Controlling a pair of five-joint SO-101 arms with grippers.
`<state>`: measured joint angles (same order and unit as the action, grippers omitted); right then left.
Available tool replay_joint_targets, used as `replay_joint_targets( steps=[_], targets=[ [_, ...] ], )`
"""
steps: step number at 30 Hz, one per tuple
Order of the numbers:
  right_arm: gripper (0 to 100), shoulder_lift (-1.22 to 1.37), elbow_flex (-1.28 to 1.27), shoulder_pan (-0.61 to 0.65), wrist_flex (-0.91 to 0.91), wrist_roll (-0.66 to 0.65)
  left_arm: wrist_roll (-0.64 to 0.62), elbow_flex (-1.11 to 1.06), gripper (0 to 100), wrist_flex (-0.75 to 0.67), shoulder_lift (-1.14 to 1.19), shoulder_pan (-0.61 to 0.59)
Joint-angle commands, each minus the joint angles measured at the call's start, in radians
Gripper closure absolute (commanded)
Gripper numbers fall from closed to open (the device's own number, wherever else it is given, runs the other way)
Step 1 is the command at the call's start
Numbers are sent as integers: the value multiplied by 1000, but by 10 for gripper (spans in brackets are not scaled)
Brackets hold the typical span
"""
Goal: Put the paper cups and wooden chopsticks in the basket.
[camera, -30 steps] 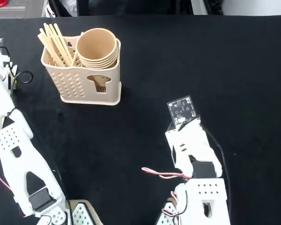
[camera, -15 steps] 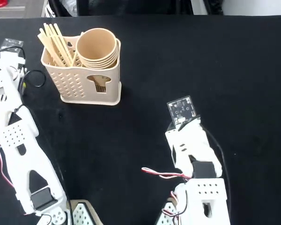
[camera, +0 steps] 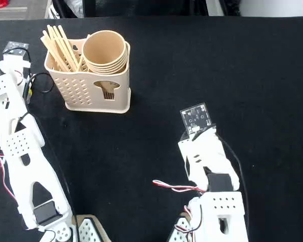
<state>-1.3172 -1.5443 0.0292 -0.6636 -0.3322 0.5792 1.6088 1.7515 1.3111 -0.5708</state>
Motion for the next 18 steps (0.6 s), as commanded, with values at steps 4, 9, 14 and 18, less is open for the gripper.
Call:
replay_joint_targets(
  steps=[4,9,14,18],
  targets=[
    [987,-15,5,11,18,-11,-78,58,971,9,-37,-5],
    [987,-15,5,11,18,-11,-152,56,971,9,-181,-36],
    [987,-15,5,11,18,-11,-215,56,971,9,-356,-81],
    [987,-15,5,11,18,-11,-279,56,971,9,-496,-104]
  ],
)
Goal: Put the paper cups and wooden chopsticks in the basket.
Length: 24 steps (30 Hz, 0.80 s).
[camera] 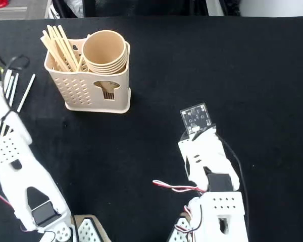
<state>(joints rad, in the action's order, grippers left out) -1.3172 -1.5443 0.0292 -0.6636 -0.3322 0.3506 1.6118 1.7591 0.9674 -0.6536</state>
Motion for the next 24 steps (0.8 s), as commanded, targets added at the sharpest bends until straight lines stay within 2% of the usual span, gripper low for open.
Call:
replay_joint_targets(
  steps=[1,13,20,24],
  targets=[
    [987,-15,5,11,18,-11,-71,53,971,2,-187,-24],
    [987,-15,5,8,18,-11,-313,10,971,9,-562,-48],
    [987,-15,5,11,18,-11,-316,-558,971,5,-878,-51],
    [987,-15,5,11,18,-11,-313,-848,971,-38,-1105,7]
  ],
)
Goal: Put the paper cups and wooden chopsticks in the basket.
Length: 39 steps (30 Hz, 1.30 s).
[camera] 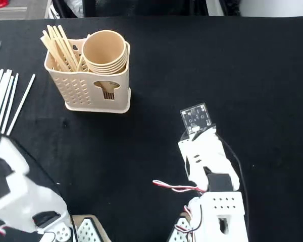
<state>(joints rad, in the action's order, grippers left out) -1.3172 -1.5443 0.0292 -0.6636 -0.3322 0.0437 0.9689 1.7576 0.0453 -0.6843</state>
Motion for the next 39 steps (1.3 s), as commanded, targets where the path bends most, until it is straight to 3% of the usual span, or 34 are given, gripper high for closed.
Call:
replay_joint_targets(
  steps=[1,7,14,21,27,31,39],
  targets=[
    [987,-15,5,9,18,-11,-8,-280,971,-68,-235,53],
    [987,-15,5,9,18,-11,-9,-846,971,-391,-606,140],
    [987,-15,5,8,18,-11,-9,-1353,971,-980,-1025,236],
    [987,-15,5,9,18,-11,-74,-1402,972,-1510,-1007,349],
    [987,-15,5,9,18,-11,-78,-1307,972,-1570,-868,493],
    [987,-15,7,8,18,-11,-80,-1316,972,-1588,-776,527],
    [987,-15,10,9,18,-11,-153,-1483,972,-1854,-674,519]
  ],
)
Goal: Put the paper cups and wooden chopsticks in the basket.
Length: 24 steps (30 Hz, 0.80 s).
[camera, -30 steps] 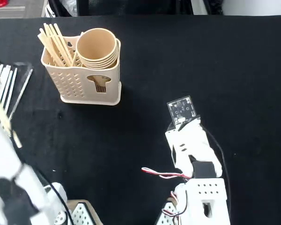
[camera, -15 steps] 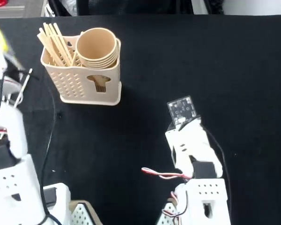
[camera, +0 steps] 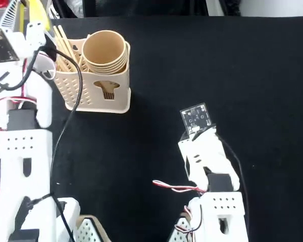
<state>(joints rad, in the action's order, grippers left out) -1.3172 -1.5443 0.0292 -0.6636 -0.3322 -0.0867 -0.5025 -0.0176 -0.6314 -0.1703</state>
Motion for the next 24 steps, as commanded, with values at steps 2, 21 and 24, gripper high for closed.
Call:
replay_joint_targets(
  steps=[2,21,24],
  targets=[
    [987,-15,10,8,18,-11,-28,-42,972,-112,5,13],
    [987,-15,8,6,18,-11,-26,-323,970,-310,35,8],
    [987,-15,8,8,18,-12,-26,-320,960,-308,80,8]
  ],
)
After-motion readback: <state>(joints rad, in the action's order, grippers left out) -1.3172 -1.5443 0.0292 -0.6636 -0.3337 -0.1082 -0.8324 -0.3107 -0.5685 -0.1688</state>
